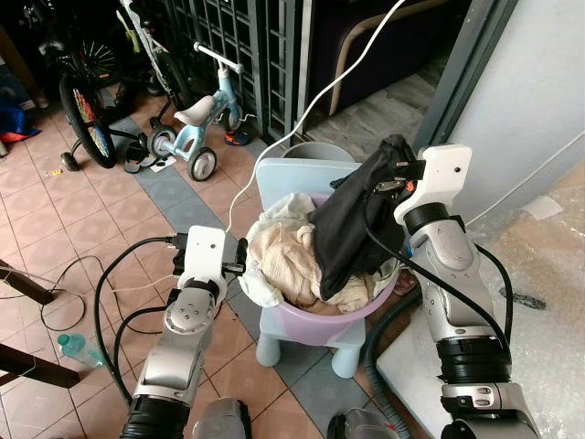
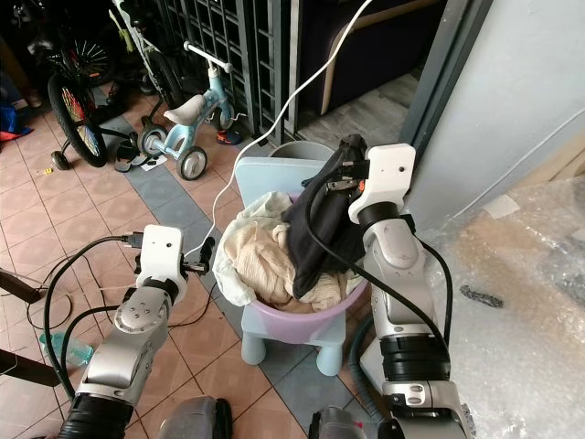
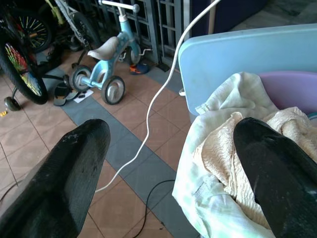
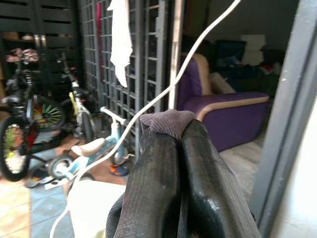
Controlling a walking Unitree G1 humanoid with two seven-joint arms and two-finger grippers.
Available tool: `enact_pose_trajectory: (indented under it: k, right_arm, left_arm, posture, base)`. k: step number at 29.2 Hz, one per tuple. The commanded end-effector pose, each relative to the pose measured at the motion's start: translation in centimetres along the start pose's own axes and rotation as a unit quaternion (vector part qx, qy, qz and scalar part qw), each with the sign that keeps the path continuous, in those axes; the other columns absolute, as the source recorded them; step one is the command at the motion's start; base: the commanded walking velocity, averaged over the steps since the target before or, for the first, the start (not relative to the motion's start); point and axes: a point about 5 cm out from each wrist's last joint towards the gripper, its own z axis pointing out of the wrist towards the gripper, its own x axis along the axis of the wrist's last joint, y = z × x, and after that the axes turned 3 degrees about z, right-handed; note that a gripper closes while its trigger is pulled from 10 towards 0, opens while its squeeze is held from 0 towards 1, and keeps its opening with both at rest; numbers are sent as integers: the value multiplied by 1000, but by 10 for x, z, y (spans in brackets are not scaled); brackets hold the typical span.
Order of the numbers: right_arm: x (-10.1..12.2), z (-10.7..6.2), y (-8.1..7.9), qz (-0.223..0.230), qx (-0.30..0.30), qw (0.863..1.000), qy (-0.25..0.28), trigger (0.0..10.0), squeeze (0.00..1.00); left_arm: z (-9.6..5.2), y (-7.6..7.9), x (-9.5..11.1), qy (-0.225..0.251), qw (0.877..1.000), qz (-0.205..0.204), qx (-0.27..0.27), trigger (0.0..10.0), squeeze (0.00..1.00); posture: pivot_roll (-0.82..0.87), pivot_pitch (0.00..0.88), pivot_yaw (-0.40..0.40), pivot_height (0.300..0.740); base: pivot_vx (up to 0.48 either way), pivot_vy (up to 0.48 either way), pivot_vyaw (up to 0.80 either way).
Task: Clothes washing
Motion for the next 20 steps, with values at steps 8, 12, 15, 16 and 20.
enact_pose_trajectory:
  k: [8,12,15,16,20]
  right_arm:
    - [56,34,59,-105,-121,984,77,10000,0]
    - [94,40,131,-164,-274,943,97,10000,0]
    - [120,31,176,-185,-370,904,104,10000,0]
    - [120,31,176,-185,-370,904,104,10000,0]
    - [130,20,207,-191,-435,875,87,10000,0]
  left_arm:
    - [4,2,-1,8,1000,-5,-2,10000,0]
    - [4,3,-3,6,1000,-12,1,10000,0]
    - [4,4,-4,7,1000,-14,6,10000,0]
    - [4,4,-4,7,1000,-14,6,10000,0]
    - [5,3,-4,8,1000,-16,10,10000,0]
  posture:
    - [0,0,16,740]
    - [9,0,4,740]
    - [15,0,-4,740]
    - [15,0,-4,740]
    - [19,0,-10,740]
  base:
    - [0,0,-540]
    - [0,0,-781]
    - [0,0,-777]
    - [0,0,-781]
    - [0,0,-781]
